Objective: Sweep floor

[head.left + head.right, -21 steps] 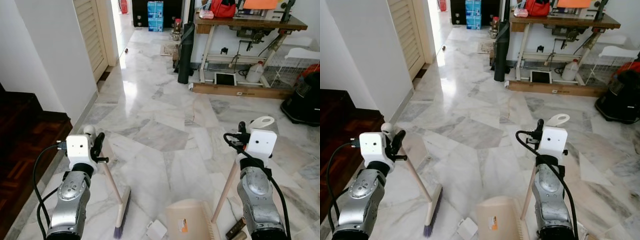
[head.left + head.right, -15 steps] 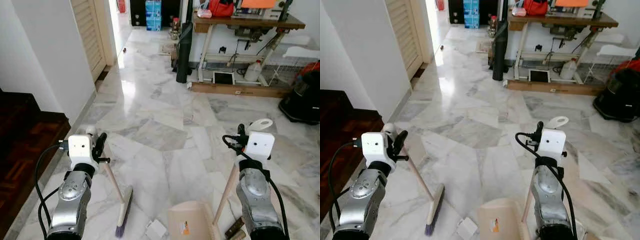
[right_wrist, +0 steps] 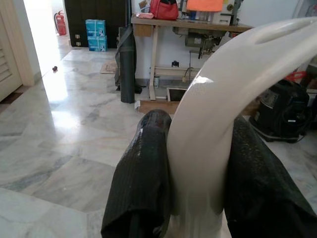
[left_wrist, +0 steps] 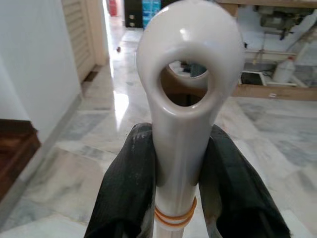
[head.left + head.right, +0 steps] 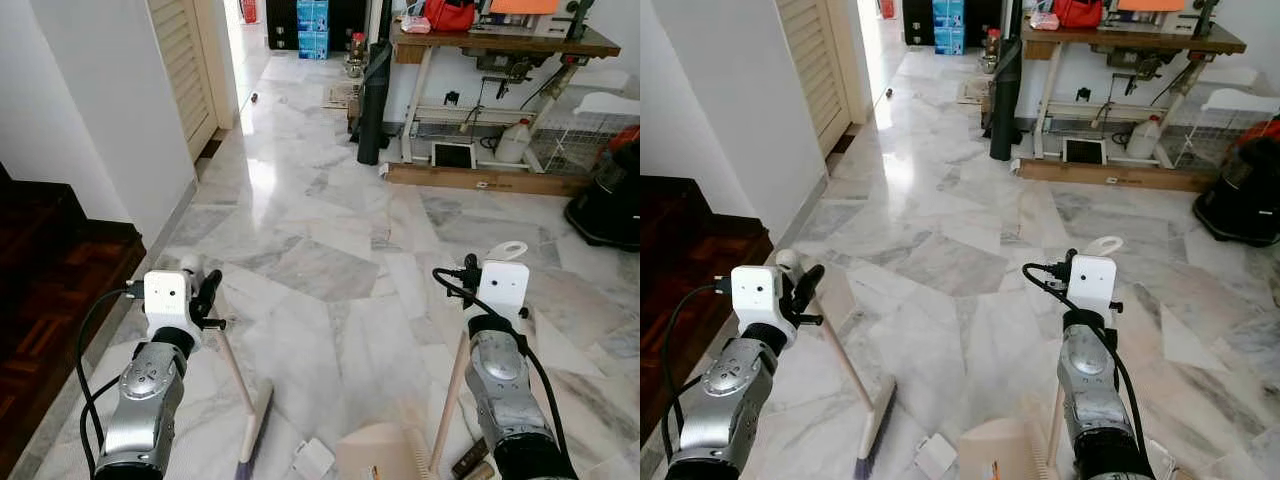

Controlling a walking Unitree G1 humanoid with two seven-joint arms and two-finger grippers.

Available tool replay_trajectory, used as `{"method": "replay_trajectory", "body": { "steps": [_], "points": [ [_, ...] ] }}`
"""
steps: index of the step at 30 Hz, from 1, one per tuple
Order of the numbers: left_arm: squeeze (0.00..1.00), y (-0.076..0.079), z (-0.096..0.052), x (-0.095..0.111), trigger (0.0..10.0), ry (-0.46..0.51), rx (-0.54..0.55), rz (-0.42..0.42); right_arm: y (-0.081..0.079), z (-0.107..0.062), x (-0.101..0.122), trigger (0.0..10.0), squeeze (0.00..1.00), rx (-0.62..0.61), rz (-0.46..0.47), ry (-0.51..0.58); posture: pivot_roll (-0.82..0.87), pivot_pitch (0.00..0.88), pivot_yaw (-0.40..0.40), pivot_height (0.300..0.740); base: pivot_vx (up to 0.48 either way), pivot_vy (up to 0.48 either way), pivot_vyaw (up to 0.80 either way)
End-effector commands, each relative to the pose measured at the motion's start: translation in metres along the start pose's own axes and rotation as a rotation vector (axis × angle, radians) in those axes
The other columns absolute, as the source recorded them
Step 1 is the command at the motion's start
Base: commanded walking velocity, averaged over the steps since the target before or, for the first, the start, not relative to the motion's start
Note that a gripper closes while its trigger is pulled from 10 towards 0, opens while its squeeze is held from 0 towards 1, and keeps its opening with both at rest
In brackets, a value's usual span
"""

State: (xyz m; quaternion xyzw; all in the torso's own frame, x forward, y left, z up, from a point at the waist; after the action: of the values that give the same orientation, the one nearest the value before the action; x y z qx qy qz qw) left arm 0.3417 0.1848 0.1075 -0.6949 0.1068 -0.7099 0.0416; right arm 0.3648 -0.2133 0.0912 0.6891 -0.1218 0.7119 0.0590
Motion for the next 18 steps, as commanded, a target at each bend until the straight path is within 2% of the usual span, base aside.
{"method": "replay_trajectory", "body": {
  "steps": [1, 6, 9, 18],
  "points": [
    [0.0, 0.004, 0.005, 0.014, 10.0, 0.043, -0.025, 0.004, -0.004, 0.006, 0.01, 10.0, 0.0, 0.01, -0.017, 0.009, -0.05, 0.0, 0.02, 0.74, 0.0, 0.0, 0.0],
    [0.0, 0.006, 0.006, 0.014, 10.0, 0.042, -0.047, 0.0, -0.003, 0.009, 0.008, 10.0, 0.0, 0.0, -0.021, -0.042, -0.05, 0.0, 0.023, 0.74, 0.0, 0.0, 0.0],
    [0.0, 0.008, 0.009, 0.014, 10.0, 0.038, -0.067, -0.003, 0.0, 0.012, -0.001, 10.0, 0.0, -0.011, -0.018, -0.151, -0.05, 0.0, 0.023, 0.74, 0.0, 0.0, 0.0],
    [0.0, 0.013, 0.01, 0.012, 10.0, 0.031, -0.092, -0.014, -0.003, 0.006, -0.023, 10.0, 0.0, 0.022, -0.01, -0.353, -0.05, 0.0, 0.019, 0.74, 0.0, 0.0, 0.0]
  ]
}}
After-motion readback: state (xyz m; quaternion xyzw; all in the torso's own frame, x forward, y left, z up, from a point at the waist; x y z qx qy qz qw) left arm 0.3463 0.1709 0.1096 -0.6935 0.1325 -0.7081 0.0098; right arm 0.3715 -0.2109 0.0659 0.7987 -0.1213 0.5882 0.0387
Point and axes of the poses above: a point about 5 cm out from each wrist's last joint towards the gripper, its own z axis pointing out of the wrist towards the gripper, its own x axis along the axis of the wrist's last joint, y = z × x, the point moved 5 cm from there along z, pointing out of the wrist towards the gripper, and after that the axes turned 13 degrees about z, right-handed, at the moved point
